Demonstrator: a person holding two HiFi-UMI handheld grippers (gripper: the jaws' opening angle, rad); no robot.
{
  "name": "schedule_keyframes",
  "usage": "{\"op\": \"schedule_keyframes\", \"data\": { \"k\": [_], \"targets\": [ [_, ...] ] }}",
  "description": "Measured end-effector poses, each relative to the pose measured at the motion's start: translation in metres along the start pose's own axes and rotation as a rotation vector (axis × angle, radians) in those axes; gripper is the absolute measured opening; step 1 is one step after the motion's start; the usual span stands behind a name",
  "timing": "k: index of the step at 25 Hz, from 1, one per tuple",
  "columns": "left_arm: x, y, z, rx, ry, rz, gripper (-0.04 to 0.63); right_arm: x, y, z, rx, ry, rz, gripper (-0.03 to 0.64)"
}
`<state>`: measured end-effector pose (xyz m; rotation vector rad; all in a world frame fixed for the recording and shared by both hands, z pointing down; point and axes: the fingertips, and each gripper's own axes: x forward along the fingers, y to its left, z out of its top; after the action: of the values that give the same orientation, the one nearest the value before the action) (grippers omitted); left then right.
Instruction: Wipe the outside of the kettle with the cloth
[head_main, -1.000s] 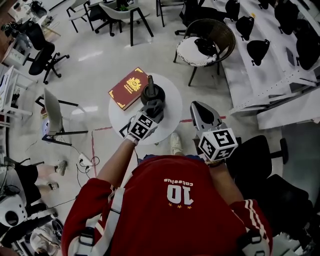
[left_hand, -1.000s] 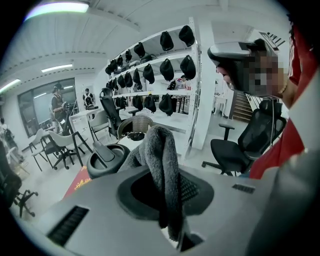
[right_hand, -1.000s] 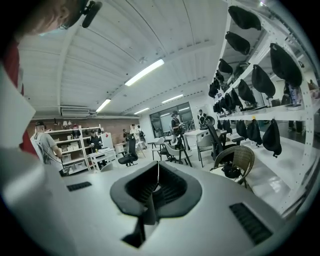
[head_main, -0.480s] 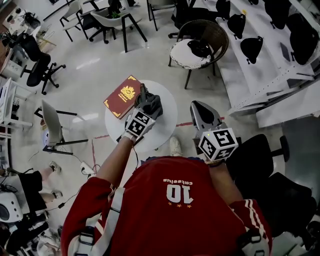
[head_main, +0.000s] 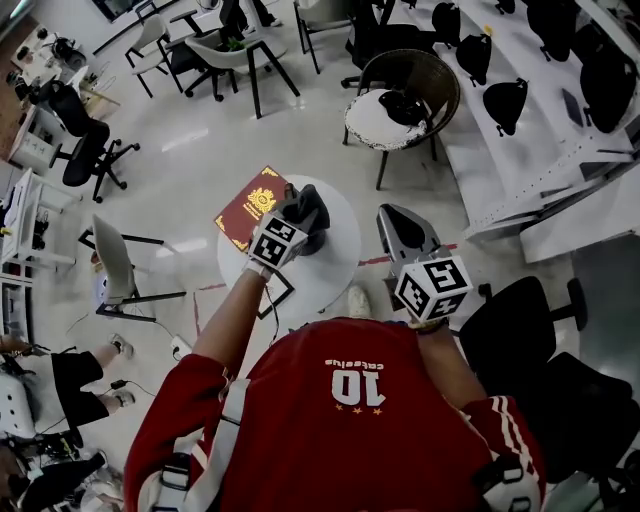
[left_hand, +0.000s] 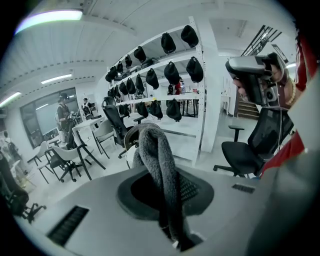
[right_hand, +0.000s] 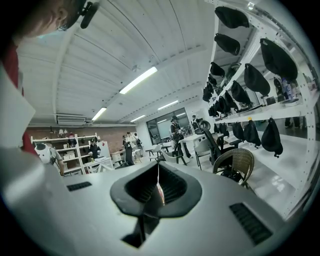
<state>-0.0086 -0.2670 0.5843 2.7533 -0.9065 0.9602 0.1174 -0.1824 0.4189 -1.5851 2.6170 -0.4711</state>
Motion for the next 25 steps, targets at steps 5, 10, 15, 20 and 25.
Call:
{"op": "schedule_keyframes", "data": {
  "k": [5,10,15,20,25],
  "targets": [
    [-0.008,0.010,0.019,0.026,-0.044,0.025,0.048,0.008,0.002,-0.002,-0.021,0.019,0.003,0.017],
    [-0.037,0.021,0.033,0.005,-0.117,0.058,0.048,0.012,0.017,-0.001,-0.063,0.038,0.009,0.017],
    [-0.081,0.037,0.027,-0.022,-0.172,0.118,0.048,0.016,0.030,-0.006,-0.074,0.065,0.008,0.017],
    [-0.132,0.068,0.002,-0.053,-0.191,0.207,0.048,0.020,0.048,-0.012,-0.079,0.088,0.014,0.017],
    [-0.164,0.096,-0.042,-0.080,-0.156,0.272,0.048,0.027,0.066,-0.027,-0.088,0.127,0.025,0.017]
  ]
}}
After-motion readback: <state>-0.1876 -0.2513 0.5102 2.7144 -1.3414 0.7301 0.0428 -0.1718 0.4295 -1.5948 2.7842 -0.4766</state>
